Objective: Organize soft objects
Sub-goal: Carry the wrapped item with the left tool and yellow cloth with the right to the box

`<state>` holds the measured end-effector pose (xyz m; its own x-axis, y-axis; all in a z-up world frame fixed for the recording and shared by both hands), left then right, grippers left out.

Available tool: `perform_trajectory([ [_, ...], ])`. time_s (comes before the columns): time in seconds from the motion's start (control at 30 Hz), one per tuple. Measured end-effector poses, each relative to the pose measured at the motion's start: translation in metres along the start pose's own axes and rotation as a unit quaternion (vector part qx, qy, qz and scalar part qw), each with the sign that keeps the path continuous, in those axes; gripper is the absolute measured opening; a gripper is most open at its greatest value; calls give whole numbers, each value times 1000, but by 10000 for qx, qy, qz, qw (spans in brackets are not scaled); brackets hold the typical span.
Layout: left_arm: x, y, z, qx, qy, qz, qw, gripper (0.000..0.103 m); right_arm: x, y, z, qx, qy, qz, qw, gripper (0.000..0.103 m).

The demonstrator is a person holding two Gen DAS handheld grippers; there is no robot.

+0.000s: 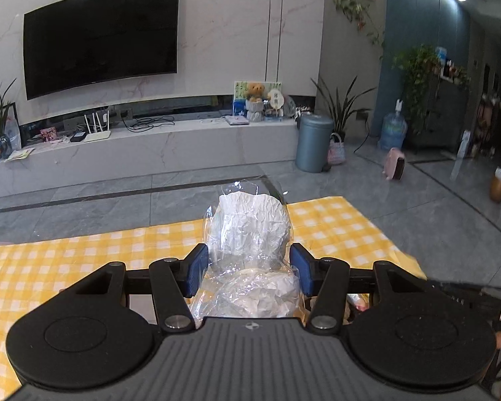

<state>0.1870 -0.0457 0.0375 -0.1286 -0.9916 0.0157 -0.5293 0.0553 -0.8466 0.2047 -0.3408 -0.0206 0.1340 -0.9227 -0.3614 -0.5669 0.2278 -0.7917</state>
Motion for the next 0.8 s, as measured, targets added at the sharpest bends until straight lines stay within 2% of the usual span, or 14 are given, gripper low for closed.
perform_trajectory([
  [0.17,-22,9,-20,185,53,-205,9996,62,-62,-19,-23,423,-677,-453,9958,5],
  [0.3,-42,20,-27,208,92,-397,9990,62,-109,-22,-34,541,-1037,-896,9891,5],
  [0.37,-54,25,-29,239,25,-480,9986,62,-132,-20,-37,545,-1074,-1186,9856,5],
  [0.53,-86,44,-33,333,-175,-830,9958,61,-189,-8,-40,454,-1490,-1766,9719,5],
  [0.67,-104,52,-44,496,-252,-905,9943,61,-231,6,-31,310,-1745,-2066,9622,5],
  [0.8,-126,58,-50,485,-281,-1183,9914,61,-269,24,-14,-8,-1987,-2382,9507,5],
])
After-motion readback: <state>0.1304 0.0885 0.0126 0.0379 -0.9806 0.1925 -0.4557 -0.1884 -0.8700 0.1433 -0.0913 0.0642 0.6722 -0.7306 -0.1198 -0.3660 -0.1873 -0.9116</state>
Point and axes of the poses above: each gripper's, at about its wrist camera, not at the fingertips, and z roughly the way its jaws point, x to its right, y to its underside, the point moved 9 cm from there along z, roughly the way its jaws point, and after that the axes turned 4 degrees about -y, right-handed, at the moved point
